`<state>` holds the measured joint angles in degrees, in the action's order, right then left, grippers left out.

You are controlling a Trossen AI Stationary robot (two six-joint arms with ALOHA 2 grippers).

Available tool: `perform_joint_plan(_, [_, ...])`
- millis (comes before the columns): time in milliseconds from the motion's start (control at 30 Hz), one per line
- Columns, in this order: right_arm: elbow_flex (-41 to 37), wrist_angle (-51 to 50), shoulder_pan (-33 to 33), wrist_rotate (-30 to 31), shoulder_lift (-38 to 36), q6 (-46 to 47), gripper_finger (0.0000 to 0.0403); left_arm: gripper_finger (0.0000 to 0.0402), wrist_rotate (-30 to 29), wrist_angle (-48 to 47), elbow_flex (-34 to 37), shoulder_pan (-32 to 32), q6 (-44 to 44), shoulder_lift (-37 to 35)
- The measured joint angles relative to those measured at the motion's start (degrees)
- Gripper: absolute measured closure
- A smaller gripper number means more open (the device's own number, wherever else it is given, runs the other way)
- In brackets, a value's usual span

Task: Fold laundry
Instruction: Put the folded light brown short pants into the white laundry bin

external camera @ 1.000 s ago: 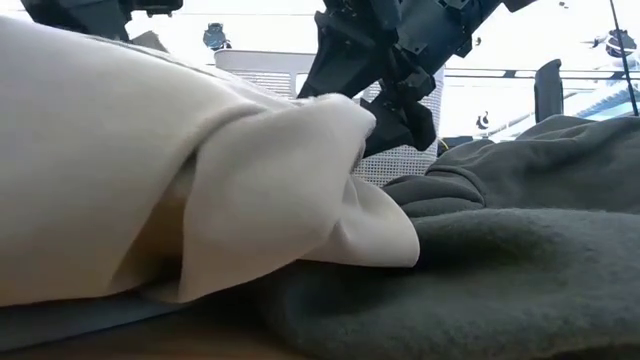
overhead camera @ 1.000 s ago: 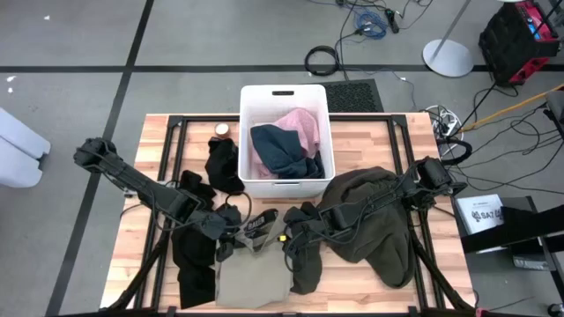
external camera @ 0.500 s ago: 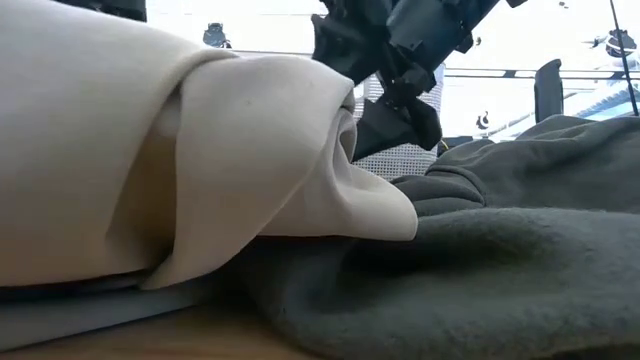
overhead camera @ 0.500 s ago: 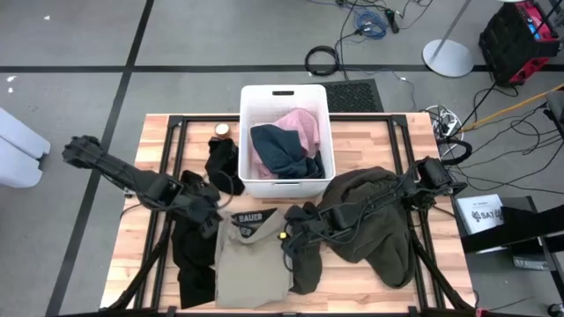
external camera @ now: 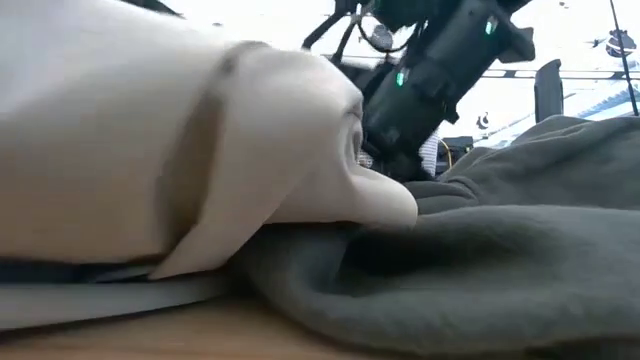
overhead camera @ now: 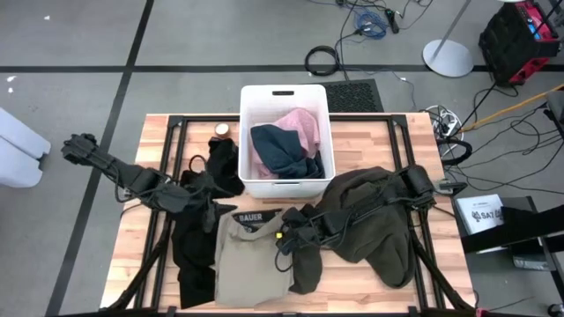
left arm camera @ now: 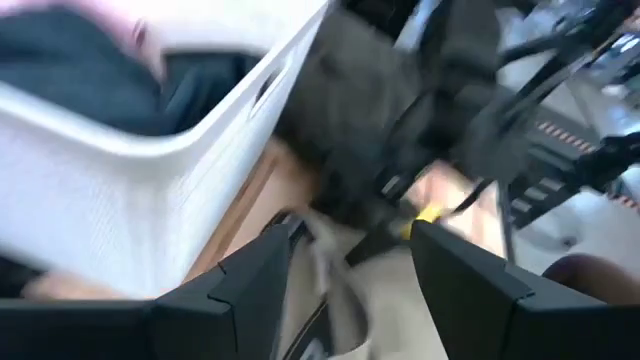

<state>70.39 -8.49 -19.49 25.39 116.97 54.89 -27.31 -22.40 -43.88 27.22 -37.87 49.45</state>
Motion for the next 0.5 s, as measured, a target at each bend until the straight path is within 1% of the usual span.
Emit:
perform_joint_plan(67, [0.2, 0.3, 0.2, 1.2, 1.9, -0.3, 0.0115, 0.0183, -1.6, 3.3, 0.0, 0.5, 2.9, 0.6])
perform_joint_plan(133, [0.3, 0.3, 0.5, 0.7, 3.6, -0.3, 0.0115, 0.0183, -3.4, 5.3, 0.0, 1.1, 5.1, 1.3])
perform_joint_plan(300, [0.7, 2.2, 1.9, -5.9, 6.4, -0.5, 0.0123, 0.0183, -11.8, 6.1, 0.0, 1.6, 5.7, 3.5])
perform_joint_plan(333, [0.7, 2.4, 2.1, -7.1, 6.5, -0.5, 0.0130, 0.0183, -12.8, 6.1, 0.0, 1.5, 5.7, 4.0])
perform_joint_plan(400, [0.6, 2.5, 2.1, -7.7, 6.4, -1.1, 0.0153, 0.0183, -13.9, 6.1, 0.0, 1.5, 6.2, 4.7])
perform_joint_plan(500, [1.0, 2.2, 2.0, -8.6, 5.7, -3.2, 0.0215, 0.0183, -13.9, 7.2, 0.0, 1.4, 6.9, 4.7])
